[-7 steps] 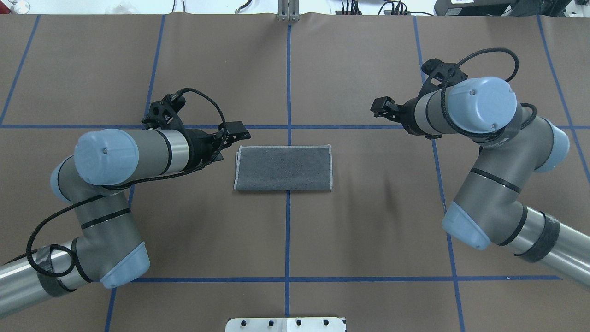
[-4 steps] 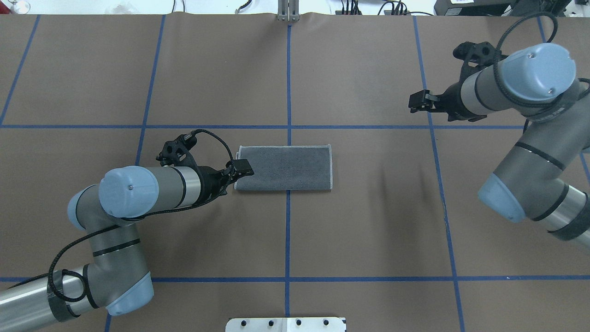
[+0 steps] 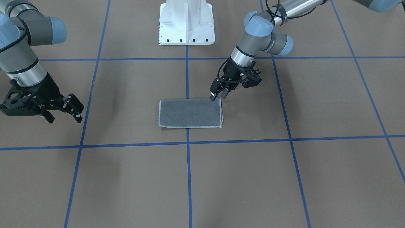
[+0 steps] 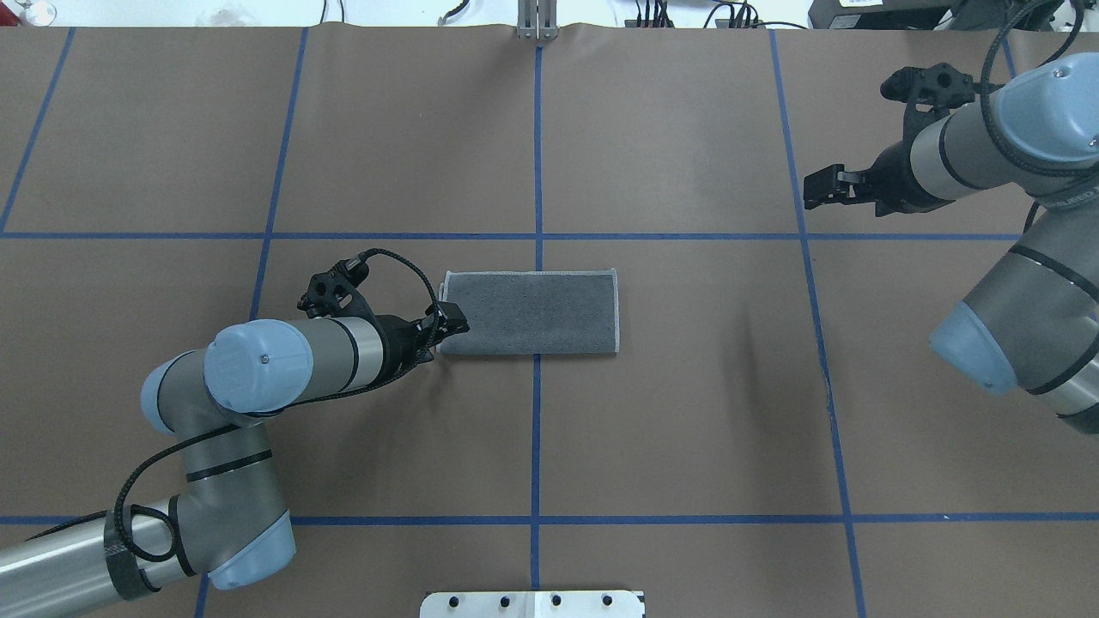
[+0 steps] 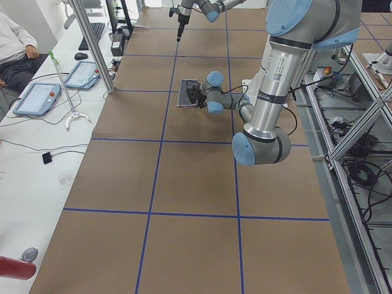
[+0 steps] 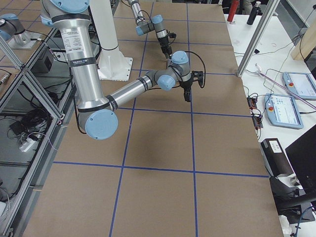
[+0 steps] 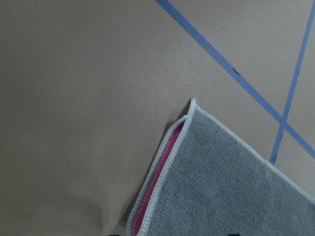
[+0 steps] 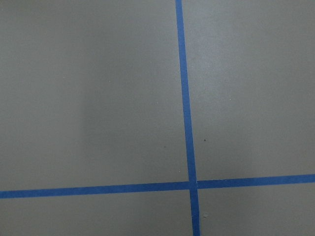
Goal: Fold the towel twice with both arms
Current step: 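Move the left gripper to the folded towel's end while the right arm withdraws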
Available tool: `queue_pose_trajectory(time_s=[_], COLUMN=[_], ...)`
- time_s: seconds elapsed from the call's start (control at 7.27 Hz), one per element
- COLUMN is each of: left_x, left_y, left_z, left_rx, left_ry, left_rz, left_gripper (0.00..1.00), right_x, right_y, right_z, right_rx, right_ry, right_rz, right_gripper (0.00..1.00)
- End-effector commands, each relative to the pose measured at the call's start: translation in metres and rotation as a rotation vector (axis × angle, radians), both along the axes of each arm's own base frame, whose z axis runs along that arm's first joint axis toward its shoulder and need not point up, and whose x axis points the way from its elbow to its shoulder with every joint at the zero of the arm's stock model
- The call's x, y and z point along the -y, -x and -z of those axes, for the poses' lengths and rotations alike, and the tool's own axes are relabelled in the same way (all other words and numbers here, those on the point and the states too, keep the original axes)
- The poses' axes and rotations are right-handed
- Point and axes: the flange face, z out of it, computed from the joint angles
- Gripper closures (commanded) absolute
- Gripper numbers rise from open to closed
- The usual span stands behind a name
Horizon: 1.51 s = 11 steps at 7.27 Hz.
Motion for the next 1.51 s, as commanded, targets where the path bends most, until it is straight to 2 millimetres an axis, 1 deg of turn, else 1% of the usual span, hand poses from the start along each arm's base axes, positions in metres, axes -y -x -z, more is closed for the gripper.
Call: queue_pose_trajectory(time_s=[0.0, 1.38], left_x=[0.0059, 0.0031], left_y=[-0.0091, -0.0112], left_z=[0.0032, -0.0003], left_rx=[0.006, 0.025], left_ry=[-0.002, 0.01], left_rz=[0.019, -0.026], left_gripper=[0.28, 0.27], right_x=[-0.0001, -0.0013], right_y=[-0.0008, -0.0027], right_z=[-0.0012, 0.0004], right_rx=[-0.002, 0.004], right_ry=[0.0, -0.001], right_rz=[0.0, -0.003], right_gripper=[0.0, 0.0])
